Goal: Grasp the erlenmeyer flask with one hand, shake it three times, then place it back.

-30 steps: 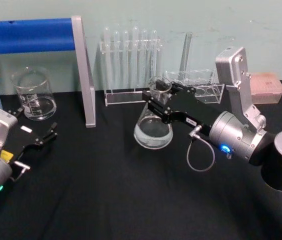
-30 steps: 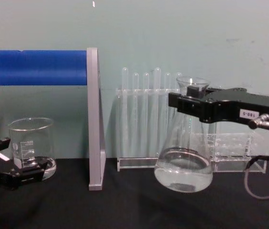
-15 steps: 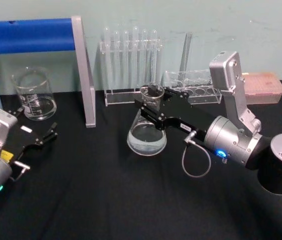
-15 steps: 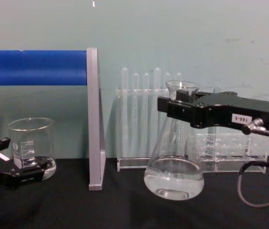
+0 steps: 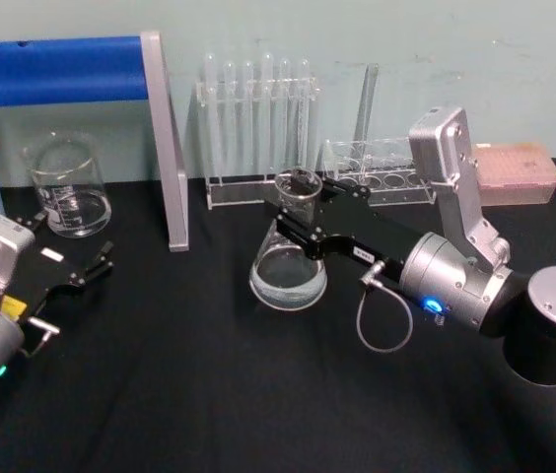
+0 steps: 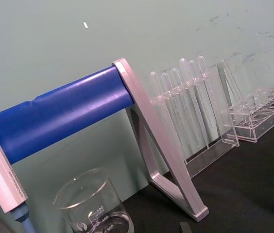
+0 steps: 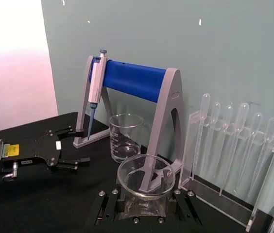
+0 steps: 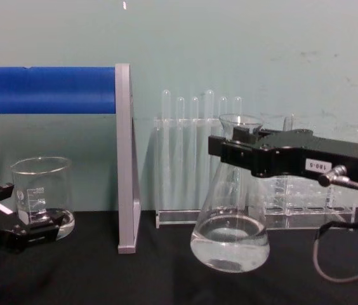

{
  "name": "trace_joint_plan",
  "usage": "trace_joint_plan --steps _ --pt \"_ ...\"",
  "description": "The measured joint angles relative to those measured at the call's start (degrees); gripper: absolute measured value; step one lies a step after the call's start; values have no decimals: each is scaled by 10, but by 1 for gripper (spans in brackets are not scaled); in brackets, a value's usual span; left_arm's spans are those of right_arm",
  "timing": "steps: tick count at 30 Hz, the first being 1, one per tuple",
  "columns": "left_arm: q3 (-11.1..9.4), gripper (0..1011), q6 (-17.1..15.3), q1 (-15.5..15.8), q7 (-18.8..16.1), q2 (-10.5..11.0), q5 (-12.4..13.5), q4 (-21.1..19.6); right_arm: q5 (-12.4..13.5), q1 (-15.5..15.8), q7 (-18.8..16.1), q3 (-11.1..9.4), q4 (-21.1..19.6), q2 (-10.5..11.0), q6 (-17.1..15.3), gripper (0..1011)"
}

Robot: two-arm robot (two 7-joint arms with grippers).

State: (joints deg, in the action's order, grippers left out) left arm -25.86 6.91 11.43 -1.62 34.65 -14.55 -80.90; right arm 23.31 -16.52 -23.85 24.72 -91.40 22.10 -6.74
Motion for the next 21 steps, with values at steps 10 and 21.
trace_joint_plan --steps 10,21 --pt "0 1001 0 0 0 0 0 0 0 -1 -4 8 23 -4 12 450" --pt "0 1000 0 0 0 0 0 0 -12 -1 -10 19 50 -11 28 449"
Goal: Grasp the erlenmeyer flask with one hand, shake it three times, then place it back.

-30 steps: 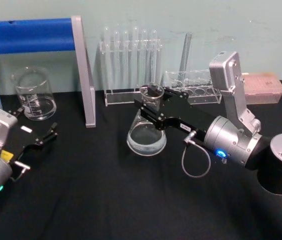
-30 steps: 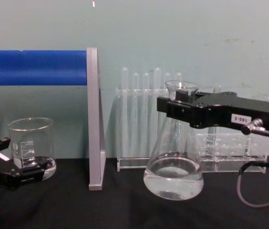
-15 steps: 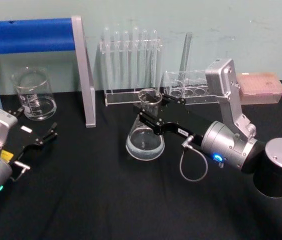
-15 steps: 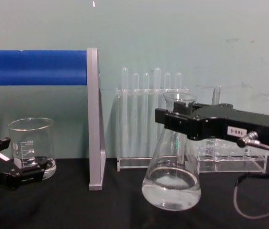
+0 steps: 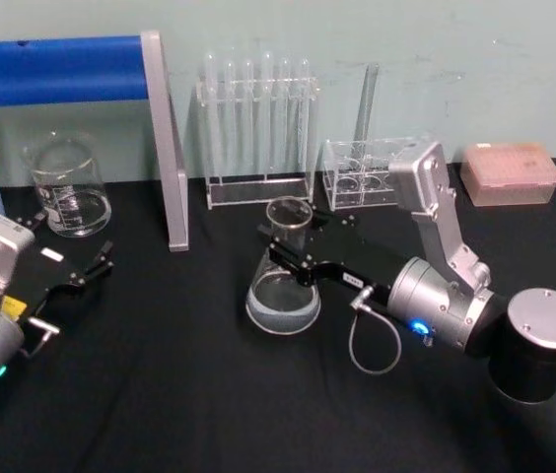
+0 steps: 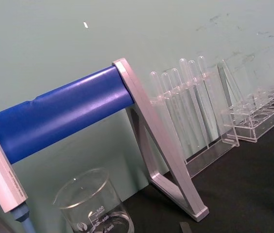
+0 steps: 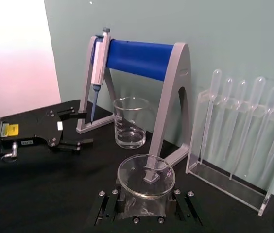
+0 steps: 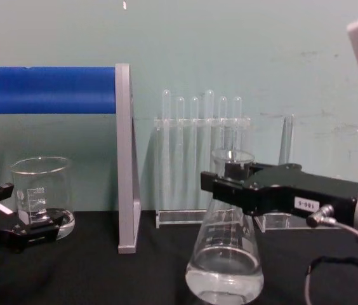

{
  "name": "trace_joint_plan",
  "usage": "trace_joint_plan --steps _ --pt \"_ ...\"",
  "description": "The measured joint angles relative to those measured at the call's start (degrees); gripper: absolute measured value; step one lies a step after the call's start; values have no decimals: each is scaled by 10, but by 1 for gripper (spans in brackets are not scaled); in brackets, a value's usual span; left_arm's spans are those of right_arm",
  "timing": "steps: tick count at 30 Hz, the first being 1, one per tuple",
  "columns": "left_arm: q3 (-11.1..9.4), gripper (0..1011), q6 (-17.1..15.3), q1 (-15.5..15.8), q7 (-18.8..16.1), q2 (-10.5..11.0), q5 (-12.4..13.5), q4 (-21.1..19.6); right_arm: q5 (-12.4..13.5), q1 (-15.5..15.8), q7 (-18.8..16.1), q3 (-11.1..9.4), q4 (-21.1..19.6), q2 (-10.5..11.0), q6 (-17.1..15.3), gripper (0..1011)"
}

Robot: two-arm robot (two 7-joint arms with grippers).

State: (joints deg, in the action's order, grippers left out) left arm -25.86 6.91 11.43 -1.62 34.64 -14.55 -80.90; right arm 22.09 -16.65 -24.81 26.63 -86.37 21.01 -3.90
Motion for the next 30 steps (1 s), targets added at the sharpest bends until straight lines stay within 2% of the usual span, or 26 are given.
trace_joint_plan --steps 30 --pt "0 1001 0 0 0 0 0 0 -15 1 -5 7 38 -15 -1 449"
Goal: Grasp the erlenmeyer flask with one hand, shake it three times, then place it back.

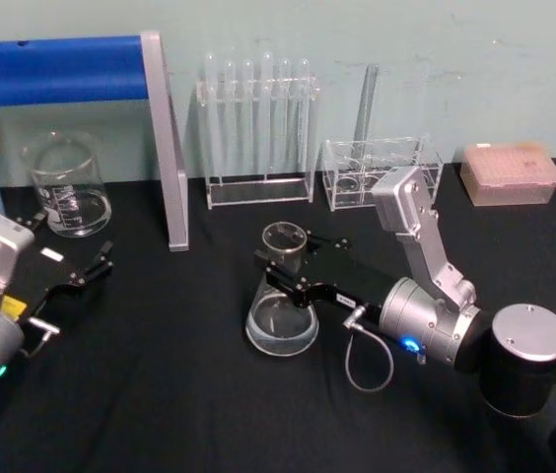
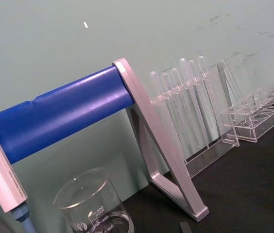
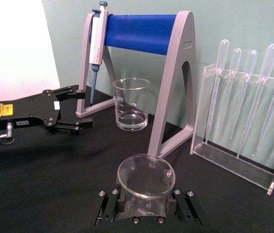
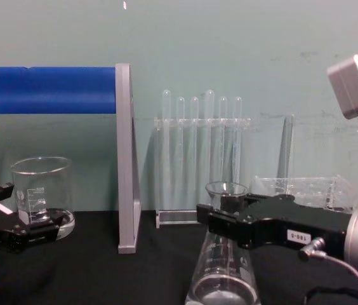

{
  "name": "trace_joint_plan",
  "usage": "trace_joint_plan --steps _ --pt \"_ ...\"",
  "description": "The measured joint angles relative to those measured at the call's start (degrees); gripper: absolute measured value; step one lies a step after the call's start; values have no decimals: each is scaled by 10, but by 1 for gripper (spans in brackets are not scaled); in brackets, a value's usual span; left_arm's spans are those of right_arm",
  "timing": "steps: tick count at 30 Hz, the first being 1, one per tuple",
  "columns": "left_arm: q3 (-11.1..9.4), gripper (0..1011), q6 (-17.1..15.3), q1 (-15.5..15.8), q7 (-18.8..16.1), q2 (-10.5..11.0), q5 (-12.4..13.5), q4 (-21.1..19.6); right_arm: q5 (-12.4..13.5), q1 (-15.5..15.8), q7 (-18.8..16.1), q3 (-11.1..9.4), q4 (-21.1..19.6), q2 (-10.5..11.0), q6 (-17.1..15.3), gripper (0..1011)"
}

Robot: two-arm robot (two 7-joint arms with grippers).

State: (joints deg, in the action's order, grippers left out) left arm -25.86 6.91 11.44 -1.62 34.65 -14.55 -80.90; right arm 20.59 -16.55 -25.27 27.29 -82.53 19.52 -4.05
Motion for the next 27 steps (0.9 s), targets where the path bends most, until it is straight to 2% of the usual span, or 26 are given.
trace_joint_plan --steps 27 --pt "0 1001 0 0 0 0 0 0 -3 9 -5 -1 7 -3 11 450"
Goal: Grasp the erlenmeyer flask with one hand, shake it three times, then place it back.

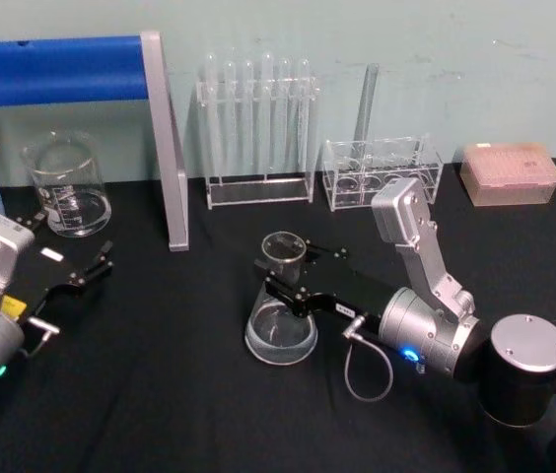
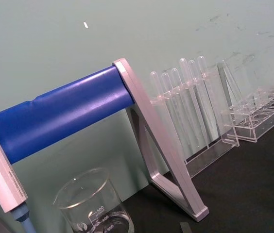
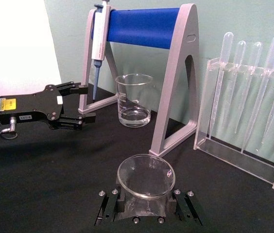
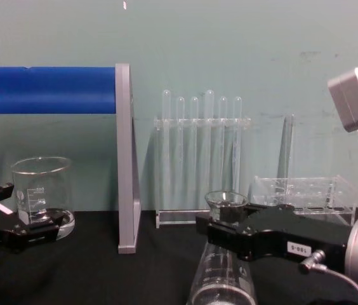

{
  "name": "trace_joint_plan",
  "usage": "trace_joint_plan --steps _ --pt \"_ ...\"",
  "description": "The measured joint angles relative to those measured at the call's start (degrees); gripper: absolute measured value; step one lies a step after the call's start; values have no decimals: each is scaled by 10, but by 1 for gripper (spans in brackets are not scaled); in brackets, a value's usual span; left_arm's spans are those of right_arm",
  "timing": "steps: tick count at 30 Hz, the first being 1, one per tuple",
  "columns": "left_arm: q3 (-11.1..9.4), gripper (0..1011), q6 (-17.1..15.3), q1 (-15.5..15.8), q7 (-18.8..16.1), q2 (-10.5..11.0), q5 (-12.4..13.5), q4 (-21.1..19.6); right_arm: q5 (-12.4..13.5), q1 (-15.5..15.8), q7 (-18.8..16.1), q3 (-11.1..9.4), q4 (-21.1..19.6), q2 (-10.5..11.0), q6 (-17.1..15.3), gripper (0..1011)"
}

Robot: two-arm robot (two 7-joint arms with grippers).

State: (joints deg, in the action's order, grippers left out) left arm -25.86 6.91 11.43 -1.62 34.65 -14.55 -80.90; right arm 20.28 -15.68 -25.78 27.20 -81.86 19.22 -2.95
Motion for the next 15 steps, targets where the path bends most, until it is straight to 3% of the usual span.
trace_joint_plan --steps 15 --pt "0 1001 0 0 0 0 0 0 -2 2 0 2 0 0 0 450"
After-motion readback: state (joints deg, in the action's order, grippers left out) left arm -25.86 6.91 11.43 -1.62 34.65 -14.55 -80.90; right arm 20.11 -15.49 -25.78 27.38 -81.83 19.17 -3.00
